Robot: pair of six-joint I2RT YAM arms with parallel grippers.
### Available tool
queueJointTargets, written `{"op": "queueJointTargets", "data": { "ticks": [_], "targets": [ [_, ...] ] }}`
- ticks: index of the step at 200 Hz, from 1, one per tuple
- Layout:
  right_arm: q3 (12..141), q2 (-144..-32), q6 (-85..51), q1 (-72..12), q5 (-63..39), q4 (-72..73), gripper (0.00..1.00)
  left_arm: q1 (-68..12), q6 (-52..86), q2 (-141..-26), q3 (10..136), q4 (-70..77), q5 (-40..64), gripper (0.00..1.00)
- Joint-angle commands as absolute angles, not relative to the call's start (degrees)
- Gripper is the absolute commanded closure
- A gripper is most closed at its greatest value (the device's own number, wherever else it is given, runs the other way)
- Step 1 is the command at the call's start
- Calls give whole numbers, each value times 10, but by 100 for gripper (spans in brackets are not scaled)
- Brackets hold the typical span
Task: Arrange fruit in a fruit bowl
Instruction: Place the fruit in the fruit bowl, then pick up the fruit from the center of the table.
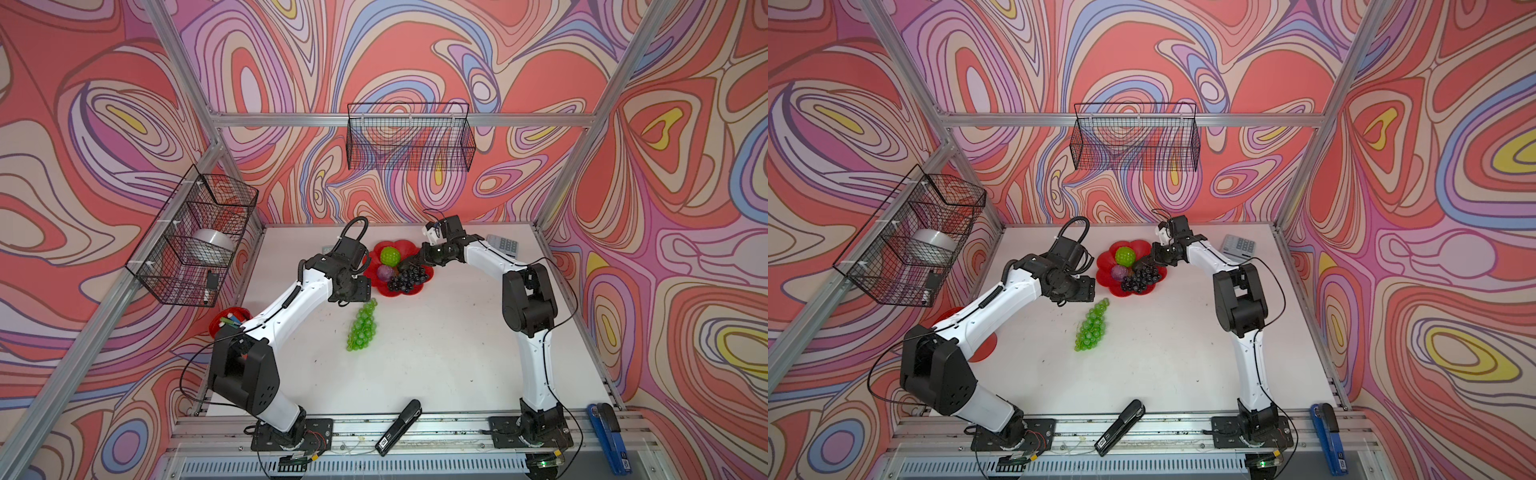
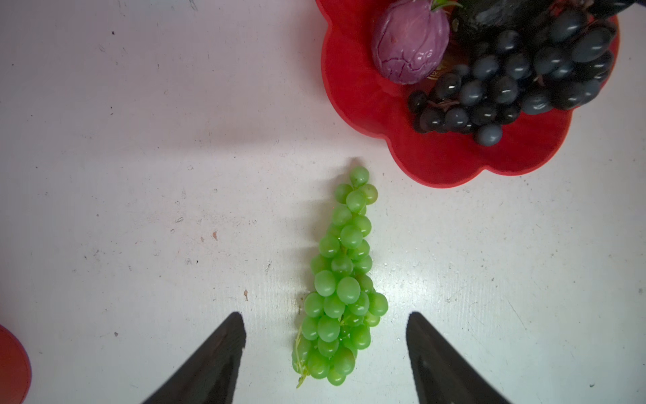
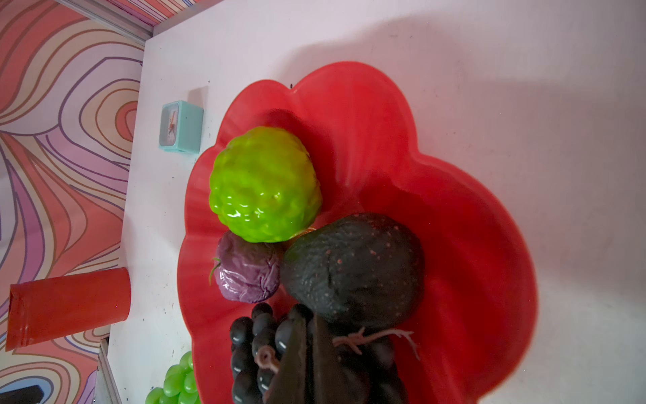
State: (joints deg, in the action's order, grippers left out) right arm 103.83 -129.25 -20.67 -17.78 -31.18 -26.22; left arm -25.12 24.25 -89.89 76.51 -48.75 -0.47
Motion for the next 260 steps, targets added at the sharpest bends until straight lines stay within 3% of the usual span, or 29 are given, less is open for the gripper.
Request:
{"op": "queueJointTargets", "data": {
  "ticks": [1, 32, 78, 125, 132, 208, 260],
  "targets": [
    [1054, -1301, -208, -177, -322, -253, 100, -249, 249, -900, 775, -513, 5, 21],
    [1060, -1292, -203, -177, -319, -257, 88, -249, 247, -893, 768, -529, 20, 20],
    [1056, -1230, -168, -177, -276, -287, 59, -249, 242, -864, 741, -562, 56, 22],
    [1004, -1162, -152, -178, -246, -281, 51, -249, 224, -855, 716, -563, 86, 23],
    [1000, -1153, -152, -178, -246, -281, 47, -250, 221, -862, 722, -563, 82, 23],
    [901, -1040, -160, -186, -250, -260, 48, -248, 244, -897, 720, -557, 52, 23],
    [875, -1038, -158, -192, -257, -281, 52, -235, 313, -848, 621, -518, 80, 31]
  ]
}}
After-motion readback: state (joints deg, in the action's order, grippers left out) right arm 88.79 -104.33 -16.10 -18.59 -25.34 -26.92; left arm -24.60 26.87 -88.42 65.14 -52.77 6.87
